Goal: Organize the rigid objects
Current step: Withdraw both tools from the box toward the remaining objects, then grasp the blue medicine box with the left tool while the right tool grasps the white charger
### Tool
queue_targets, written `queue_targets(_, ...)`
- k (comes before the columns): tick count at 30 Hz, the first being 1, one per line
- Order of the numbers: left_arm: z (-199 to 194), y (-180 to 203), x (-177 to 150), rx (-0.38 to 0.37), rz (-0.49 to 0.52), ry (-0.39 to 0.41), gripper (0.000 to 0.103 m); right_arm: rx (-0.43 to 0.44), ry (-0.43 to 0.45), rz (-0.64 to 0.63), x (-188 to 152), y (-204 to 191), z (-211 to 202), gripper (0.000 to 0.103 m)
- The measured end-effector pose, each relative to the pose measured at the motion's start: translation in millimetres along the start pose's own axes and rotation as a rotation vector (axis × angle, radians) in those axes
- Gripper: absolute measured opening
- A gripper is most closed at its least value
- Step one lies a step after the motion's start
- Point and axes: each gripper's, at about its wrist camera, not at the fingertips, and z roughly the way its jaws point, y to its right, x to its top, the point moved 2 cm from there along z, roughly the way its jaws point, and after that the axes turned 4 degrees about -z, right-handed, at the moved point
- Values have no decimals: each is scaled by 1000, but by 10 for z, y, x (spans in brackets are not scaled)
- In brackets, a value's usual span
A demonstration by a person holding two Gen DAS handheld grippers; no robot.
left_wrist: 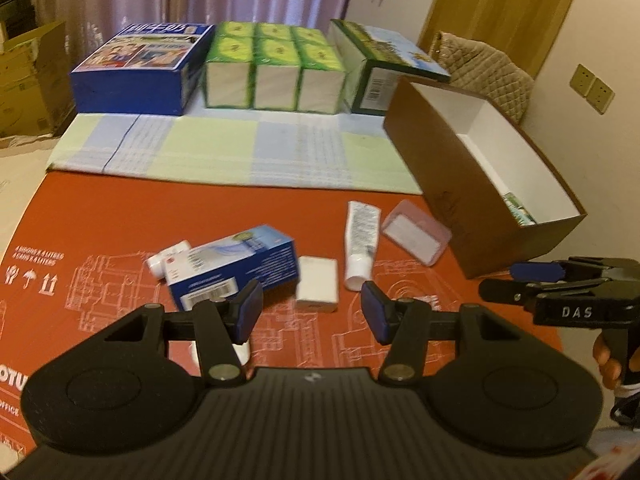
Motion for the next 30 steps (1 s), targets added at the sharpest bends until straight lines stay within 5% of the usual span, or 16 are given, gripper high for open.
queue_targets(17, 125, -230, -192, 140, 114, 22, 50, 6, -51, 4, 4, -48, 278, 63)
queue_targets(30, 520, -36, -263, 285, 469, 44, 57, -28, -83, 86, -48, 99, 373, 63)
